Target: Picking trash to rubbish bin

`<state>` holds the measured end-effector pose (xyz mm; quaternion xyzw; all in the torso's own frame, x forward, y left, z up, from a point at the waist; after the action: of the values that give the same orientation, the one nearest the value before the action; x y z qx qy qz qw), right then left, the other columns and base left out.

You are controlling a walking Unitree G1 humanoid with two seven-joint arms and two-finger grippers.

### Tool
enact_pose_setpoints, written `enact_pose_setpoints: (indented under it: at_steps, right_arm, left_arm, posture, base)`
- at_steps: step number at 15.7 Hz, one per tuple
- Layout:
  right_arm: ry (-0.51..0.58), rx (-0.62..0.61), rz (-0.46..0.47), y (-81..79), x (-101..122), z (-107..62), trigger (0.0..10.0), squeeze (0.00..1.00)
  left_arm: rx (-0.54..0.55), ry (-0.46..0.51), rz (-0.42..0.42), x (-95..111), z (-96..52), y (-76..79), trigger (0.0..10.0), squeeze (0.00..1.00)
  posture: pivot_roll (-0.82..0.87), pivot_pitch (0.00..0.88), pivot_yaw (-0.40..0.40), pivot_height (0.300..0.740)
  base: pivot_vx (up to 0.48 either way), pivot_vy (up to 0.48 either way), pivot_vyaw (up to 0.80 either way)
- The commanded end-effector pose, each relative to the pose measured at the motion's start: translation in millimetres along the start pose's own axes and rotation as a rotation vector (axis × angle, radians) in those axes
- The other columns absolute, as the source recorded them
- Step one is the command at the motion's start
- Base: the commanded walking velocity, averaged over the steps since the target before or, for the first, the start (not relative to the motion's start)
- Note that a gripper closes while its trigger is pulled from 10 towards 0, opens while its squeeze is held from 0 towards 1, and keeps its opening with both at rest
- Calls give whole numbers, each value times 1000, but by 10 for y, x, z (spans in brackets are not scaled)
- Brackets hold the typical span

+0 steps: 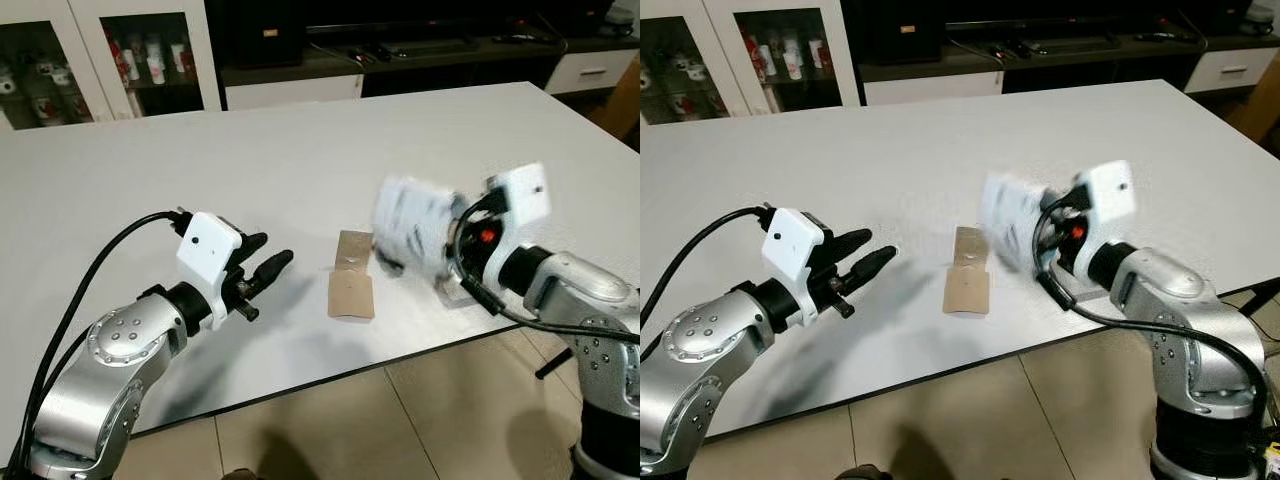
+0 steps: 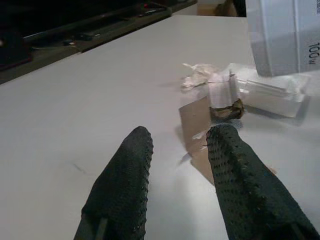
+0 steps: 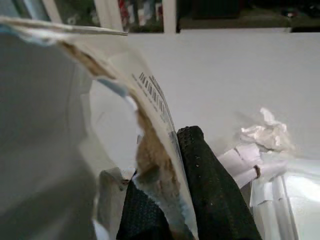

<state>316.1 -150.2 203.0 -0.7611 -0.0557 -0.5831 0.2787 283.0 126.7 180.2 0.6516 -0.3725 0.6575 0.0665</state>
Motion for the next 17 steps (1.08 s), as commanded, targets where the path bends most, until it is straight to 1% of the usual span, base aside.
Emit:
enact_pose_setpoints:
  at_steps: [1, 2, 3, 4, 6, 7, 8, 10, 11, 13, 14, 16, 17]
  right_arm:
    - [19, -23, 11, 47, 8, 0, 0, 0]
    - [63, -43, 17, 77, 31, 9, 0, 0]
    - [196, -76, 64, 131, 138, 10, 0, 0]
    - [220, -79, 75, 139, 156, 9, 0, 0]
    - [364, -100, 93, 116, 299, 9, 0, 0]
    - [383, -122, 86, 65, 298, 48, 549, 0]
    - [383, -129, 62, 33, 260, 77, 10000, 0]
    - [396, -151, 40, 16, 212, 92, 10000, 0]
    - [415, -157, 10, -4, 206, 87, 10000, 0]
    - [461, -160, 14, -45, 232, 60, 10000, 0]
    - [517, -169, 10, -89, 277, 16, 10000, 0]
    - [552, -178, 2, -110, 308, -17, 10000, 0]
    - [559, -189, -33, -118, 302, -33, 10000, 0]
  left_arm:
    - [15, 4, 9, 12, 10, -28, 10000, 0]
    - [21, 6, 13, 16, 14, -33, 10000, 0]
    - [43, 14, 12, 30, 21, -58, 10000, 0]
    - [46, 16, 10, 32, 22, -61, 10000, 0]
    - [98, 3, 19, -2, 44, -119, 10000, 0]
    - [163, -18, 10, -54, 67, -189, 10000, 0]
    - [179, -32, 23, -77, 79, -195, 10000, 0]
    - [187, -16, 75, -33, 99, -171, 10000, 0]
    - [192, 20, 65, 39, 109, -155, 10000, 0]
    - [194, 104, 40, 205, 117, -139, 10000, 0]
    - [185, 169, 38, 329, 109, -137, 10000, 0]
    - [218, 161, 18, 323, 110, -208, 10000, 0]
    - [248, 142, 7, 288, 122, -254, 10000, 0]
  posture:
    - [-38, 40, -22, 740]
    - [-36, 43, -24, 740]
    - [-35, 46, -23, 740]
    - [-35, 46, -23, 740]
    - [-32, 45, -20, 740]
    - [-33, 40, -17, 740]
    - [-34, 39, -17, 740]
    - [-32, 36, -19, 740]
    - [-32, 35, -18, 740]
    - [-32, 34, -18, 740]
    - [-30, 33, -19, 740]
    - [-30, 27, -20, 740]
    - [-29, 24, -20, 740]
  base:
    - [0, 0, 0]
    - [0, 0, 0]
    - [0, 0, 0]
    - [0, 0, 0]
    - [0, 0, 0]
    - [0, 0, 0]
    - [0, 0, 0]
    - [0, 0, 0]
    - [0, 0, -800]
    - [0, 0, -800]
    - [0, 0, -800]
    - [0, 0, -800]
    - [0, 0, -800]
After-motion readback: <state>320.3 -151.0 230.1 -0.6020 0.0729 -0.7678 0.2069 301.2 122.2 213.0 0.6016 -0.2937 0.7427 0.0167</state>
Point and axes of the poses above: a point about 5 cm out from each wrist's last joint towards the gripper, its own z axis pointing out of the wrist towards the gripper, its own x axis along the axis of the wrist's last joint, y = z × x, the point moved 4 cm from there along z, pointing out of the wrist towards the gripper, and after that the axes turned 15 degrees about z, right-handed, at the moved point
